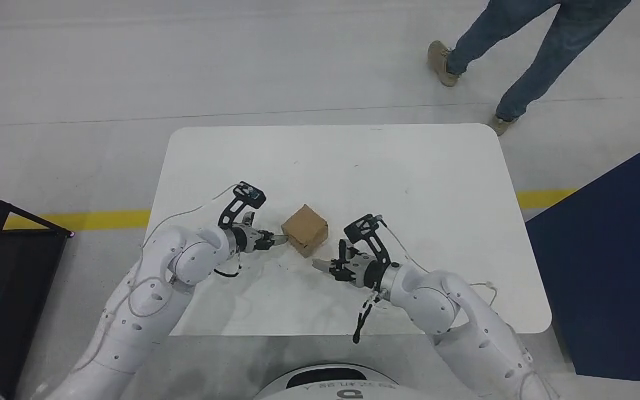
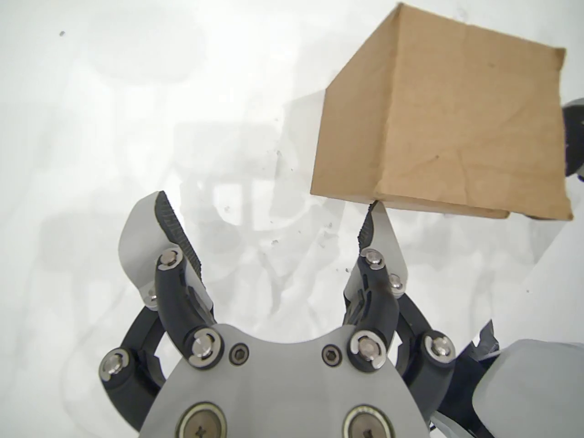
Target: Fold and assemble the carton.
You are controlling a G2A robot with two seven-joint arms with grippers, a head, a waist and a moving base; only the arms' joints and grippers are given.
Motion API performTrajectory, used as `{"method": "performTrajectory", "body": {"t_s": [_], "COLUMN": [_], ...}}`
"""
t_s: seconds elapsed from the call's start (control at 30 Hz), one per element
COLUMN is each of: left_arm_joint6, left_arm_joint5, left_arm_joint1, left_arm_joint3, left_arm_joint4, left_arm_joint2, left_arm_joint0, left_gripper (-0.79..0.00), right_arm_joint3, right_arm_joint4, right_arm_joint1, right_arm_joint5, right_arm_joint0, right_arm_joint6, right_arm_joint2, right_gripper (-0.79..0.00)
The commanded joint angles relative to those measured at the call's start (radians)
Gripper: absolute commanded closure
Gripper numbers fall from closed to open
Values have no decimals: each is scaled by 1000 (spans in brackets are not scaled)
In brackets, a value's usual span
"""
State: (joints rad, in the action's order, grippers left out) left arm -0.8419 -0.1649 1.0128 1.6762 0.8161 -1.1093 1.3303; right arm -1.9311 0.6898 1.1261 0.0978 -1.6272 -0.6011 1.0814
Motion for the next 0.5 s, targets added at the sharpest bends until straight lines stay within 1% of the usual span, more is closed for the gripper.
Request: {"method": "performTrajectory", "body": {"t_s": [0.0, 0.2, 0.33, 0.47], "left_arm_joint6": [16, 50, 53, 58], "left_arm_joint5": [20, 53, 22, -11], "left_arm_joint1": [9, 37, 63, 99], "left_arm_joint3": [-29, -114, -189, -268], "left_arm_joint4": [28, 38, 49, 31], "left_arm_joint2": [31, 101, 171, 254], "left_arm_joint0": [-34, -138, -234, -327], "left_gripper": [-785, -785, -785, -785], "right_arm_joint3": [-5, -12, -9, -18], "right_arm_joint4": [-7, -28, -39, -56], "right_arm_joint1": [-3, -11, -15, -19], "right_arm_joint5": [1, 11, 17, 24], "right_arm_joint0": [-13, -44, -62, -83], "right_arm_joint6": [5, 14, 20, 28], "right_arm_joint2": [17, 53, 69, 91], "right_gripper": [-588, -591, -585, -585]}}
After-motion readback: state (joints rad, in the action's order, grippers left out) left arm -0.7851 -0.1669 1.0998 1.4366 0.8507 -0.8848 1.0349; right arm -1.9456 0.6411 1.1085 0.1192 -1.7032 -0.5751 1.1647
